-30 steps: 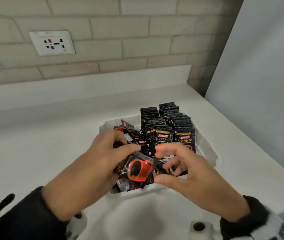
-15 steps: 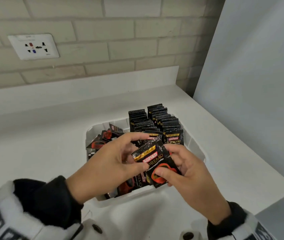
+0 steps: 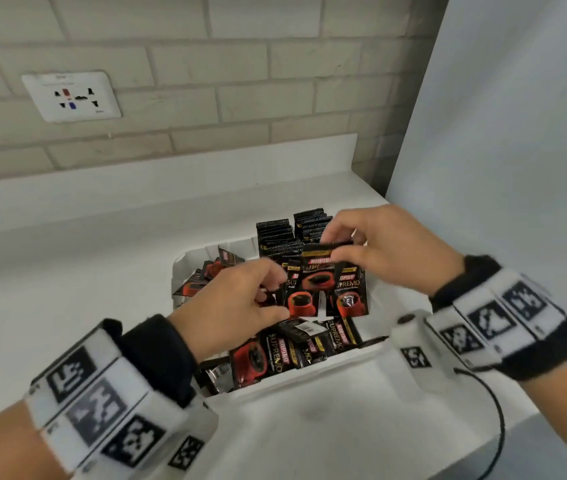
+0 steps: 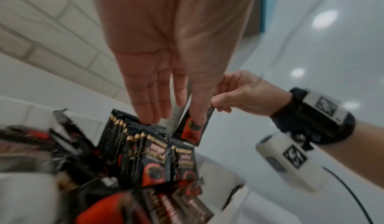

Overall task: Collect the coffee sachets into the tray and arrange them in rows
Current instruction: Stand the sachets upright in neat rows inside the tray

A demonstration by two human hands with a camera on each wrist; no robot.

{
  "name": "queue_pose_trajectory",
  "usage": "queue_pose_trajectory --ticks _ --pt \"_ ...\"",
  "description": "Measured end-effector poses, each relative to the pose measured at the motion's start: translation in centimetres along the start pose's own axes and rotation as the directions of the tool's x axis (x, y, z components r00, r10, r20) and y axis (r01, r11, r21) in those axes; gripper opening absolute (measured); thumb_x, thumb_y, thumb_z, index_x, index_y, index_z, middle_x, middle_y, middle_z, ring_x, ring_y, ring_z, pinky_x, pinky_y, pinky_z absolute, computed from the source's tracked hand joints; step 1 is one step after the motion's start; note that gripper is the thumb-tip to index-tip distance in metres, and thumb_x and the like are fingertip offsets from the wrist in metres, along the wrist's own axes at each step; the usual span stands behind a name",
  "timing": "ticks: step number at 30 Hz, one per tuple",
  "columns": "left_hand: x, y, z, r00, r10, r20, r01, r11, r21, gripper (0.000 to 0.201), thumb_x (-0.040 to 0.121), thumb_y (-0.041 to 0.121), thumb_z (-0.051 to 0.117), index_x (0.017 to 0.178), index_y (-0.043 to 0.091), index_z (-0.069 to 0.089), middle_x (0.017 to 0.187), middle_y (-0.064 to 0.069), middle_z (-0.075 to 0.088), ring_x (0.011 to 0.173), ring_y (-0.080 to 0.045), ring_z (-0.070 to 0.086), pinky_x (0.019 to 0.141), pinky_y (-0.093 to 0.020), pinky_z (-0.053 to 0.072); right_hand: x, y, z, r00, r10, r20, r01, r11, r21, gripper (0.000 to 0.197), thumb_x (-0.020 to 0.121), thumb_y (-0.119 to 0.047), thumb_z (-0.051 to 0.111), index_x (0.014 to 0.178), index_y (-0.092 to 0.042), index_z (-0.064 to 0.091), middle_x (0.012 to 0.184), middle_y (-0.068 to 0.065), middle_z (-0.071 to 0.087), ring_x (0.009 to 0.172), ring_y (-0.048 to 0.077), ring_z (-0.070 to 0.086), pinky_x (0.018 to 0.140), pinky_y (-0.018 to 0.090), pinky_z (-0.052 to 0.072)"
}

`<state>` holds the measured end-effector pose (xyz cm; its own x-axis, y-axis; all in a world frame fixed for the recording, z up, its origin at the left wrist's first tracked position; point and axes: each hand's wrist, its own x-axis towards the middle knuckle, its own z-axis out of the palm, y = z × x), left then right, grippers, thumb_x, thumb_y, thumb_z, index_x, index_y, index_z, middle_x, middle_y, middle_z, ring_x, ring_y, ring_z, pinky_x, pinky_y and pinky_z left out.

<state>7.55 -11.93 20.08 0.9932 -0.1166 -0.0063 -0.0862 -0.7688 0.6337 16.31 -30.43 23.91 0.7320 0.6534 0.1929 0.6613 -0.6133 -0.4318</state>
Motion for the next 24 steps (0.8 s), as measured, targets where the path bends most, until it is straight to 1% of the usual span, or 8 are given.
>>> queue_pose_trajectory --ticks 2,4,6,8,12,16,20,24 --pt "0.0 -0.5 0.5 0.984 -0.015 0.180 -0.009 0.991 0.136 0.041 0.087 0.037 0.059 0.125 0.029 0.048 0.124 0.014 0.050 0.106 0.000 0.046 0.095 -0.016 0.039 1.3 1.1 0.3 0.997 0.056 0.048 -0.055 0.998 -0.012 0.013 0.080 -0.018 0.070 0.089 -0.027 0.065 0.073 -0.022 0.053 0.063 -0.013 0.049 0.061 0.003 0.034" --pt "0.1 -0.6 1.1 0.944 0.002 0.330 -0.086 0.967 0.241 0.051 0.090 0.042 0.052 0.136 0.025 0.041 0.137 0.010 0.042 0.121 -0.003 0.037 0.102 -0.017 0.029 2.4 1.7 1.2 0.989 0.078 0.126 -0.075 0.997 -0.028 0.014 0.079 -0.017 0.071 0.087 -0.025 0.063 0.074 -0.019 0.054 0.069 -0.006 0.050 0.063 0.005 0.036" --pt "0.4 -0.3 1.8 0.905 -0.003 0.425 -0.144 0.939 0.313 0.056 0.093 0.044 0.045 0.143 0.022 0.032 0.148 0.006 0.031 0.135 -0.009 0.024 0.109 -0.020 0.019 3.1 1.9 2.5 0.974 0.095 0.207 -0.086 0.995 -0.052 0.015 0.079 -0.017 0.071 0.084 -0.026 0.060 0.075 -0.016 0.055 0.073 0.000 0.054 0.066 0.010 0.041" --pt "0.8 0.0 2.4 0.870 -0.046 0.490 -0.160 0.916 0.369 0.058 0.095 0.045 0.038 0.146 0.021 0.026 0.154 0.004 0.022 0.140 -0.013 0.013 0.112 -0.025 0.012 3.6 2.0 3.7 0.958 0.104 0.268 -0.084 0.993 -0.086 0.016 0.079 -0.017 0.071 0.083 -0.025 0.058 0.075 -0.016 0.053 0.076 0.004 0.055 0.067 0.014 0.043" --pt "1.6 0.3 3.2 0.822 -0.110 0.558 -0.148 0.906 0.396 0.059 0.096 0.047 0.032 0.147 0.019 0.022 0.155 0.002 0.019 0.141 -0.019 0.015 0.115 -0.030 0.014 3.8 1.8 5.1 0.932 0.118 0.341 -0.083 0.990 -0.114 0.013 0.081 -0.017 0.070 0.089 -0.019 0.060 0.072 -0.017 0.049 0.080 0.007 0.053 0.076 0.021 0.044" --pt "2.0 -0.1 3.4 0.777 -0.160 0.609 -0.113 0.916 0.385 0.061 0.095 0.050 0.032 0.147 0.019 0.022 0.154 0.001 0.023 0.139 -0.020 0.023 0.115 -0.036 0.020 4.2 1.7 5.1 0.927 0.132 0.350 -0.085 0.986 -0.146 0.018 0.082 -0.018 0.068 0.097 -0.015 0.059 0.079 -0.012 0.049 0.083 0.009 0.050 0.075 0.022 0.040" --pt "2.0 -0.2 3.3 0.773 -0.159 0.613 -0.122 0.912 0.391 0.059 0.096 0.049 0.032 0.147 0.020 0.024 0.152 0.003 0.024 0.137 -0.018 0.026 0.113 -0.033 0.022 4.3 2.0 4.7 0.928 0.154 0.339 -0.117 0.985 -0.128 0.028 0.080 -0.022 0.070 0.105 -0.018 0.056 0.088 -0.007 0.054 0.084 0.010 0.052 0.076 0.023 0.038" --pt "2.1 -0.4 3.2 0.773 -0.159 0.615 -0.124 0.912 0.391 0.057 0.096 0.049 0.032 0.146 0.021 0.027 0.150 0.002 0.027 0.136 -0.017 0.027 0.113 -0.035 0.024 4.1 2.7 4.0 0.937 0.158 0.311 -0.130 0.986 -0.109 0.029 0.080 -0.021 0.070 0.105 -0.020 0.055 0.092 -0.006 0.057 0.084 0.011 0.054 0.069 0.021 0.038"
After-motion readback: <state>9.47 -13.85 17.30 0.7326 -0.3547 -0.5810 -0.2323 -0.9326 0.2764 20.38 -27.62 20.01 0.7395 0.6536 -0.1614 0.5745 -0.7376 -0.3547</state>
